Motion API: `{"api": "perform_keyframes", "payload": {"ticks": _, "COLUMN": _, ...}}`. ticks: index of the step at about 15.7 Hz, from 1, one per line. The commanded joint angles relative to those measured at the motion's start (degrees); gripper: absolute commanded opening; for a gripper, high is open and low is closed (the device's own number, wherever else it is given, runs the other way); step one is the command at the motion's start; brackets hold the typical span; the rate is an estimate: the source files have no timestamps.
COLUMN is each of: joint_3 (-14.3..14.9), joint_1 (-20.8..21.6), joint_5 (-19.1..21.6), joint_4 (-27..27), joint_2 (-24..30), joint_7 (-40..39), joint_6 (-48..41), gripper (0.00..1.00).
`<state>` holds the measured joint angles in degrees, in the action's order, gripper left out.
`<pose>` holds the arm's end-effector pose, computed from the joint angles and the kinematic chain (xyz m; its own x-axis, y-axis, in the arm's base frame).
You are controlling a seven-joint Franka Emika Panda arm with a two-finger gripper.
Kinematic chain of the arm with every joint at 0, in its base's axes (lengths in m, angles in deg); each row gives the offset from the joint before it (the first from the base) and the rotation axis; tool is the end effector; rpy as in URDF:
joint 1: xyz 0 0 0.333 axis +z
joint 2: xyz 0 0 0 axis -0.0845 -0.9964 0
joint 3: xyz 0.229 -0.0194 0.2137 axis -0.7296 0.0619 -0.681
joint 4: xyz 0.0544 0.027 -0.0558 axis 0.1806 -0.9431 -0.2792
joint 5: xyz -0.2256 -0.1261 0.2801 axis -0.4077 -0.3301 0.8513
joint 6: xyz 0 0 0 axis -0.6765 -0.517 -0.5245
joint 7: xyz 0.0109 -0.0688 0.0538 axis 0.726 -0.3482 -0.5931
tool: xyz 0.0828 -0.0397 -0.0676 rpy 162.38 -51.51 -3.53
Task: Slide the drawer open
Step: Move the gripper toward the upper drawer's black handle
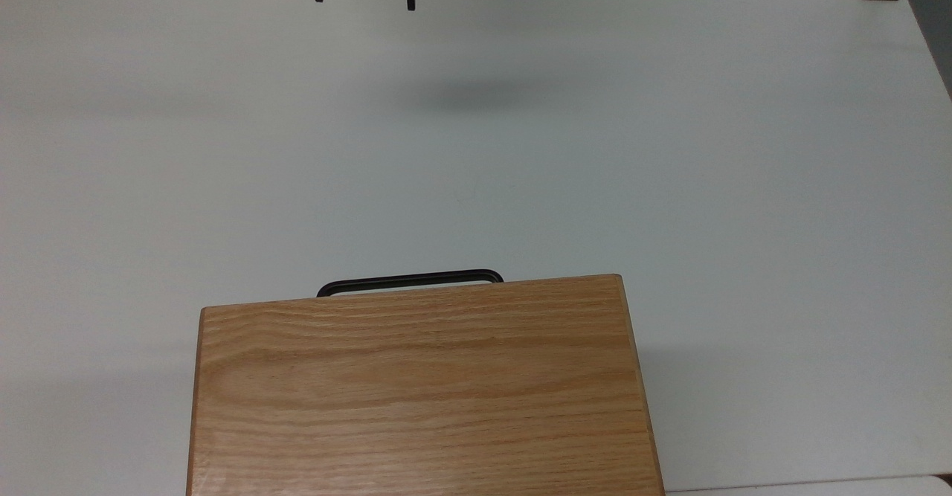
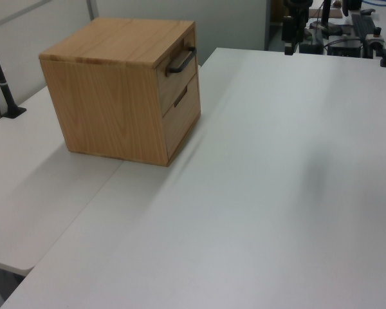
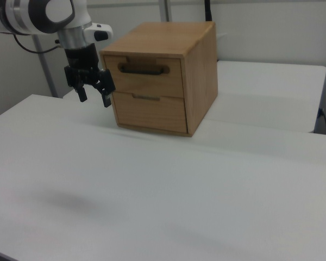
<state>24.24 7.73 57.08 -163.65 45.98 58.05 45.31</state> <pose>0.5509 0.0063 0.5979 0.9989 -0.0477 -0.0040 -0.0475 -0.9982 0.0380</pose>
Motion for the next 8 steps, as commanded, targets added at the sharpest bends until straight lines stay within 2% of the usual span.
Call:
{"api": "perform_keyframes", "payload": {"ticks": 1, "joint_3": -1.1, "joint_1": 0.1, "joint_5": -1.2, "joint_4": -0.6, "joint_2": -0.3, "joint_7": 0.2, "joint_6": 0.6, "gripper": 1.0}}
{"api": "perform_keyframes", "payload": {"ticks": 8, "joint_3": -1.1, "joint_1": 0.2, "joint_5": -3.3, "joint_4": 0.2, "joint_2": -0.3, "joint_7": 0.0, "joint_6": -0.2, "gripper": 1.0}}
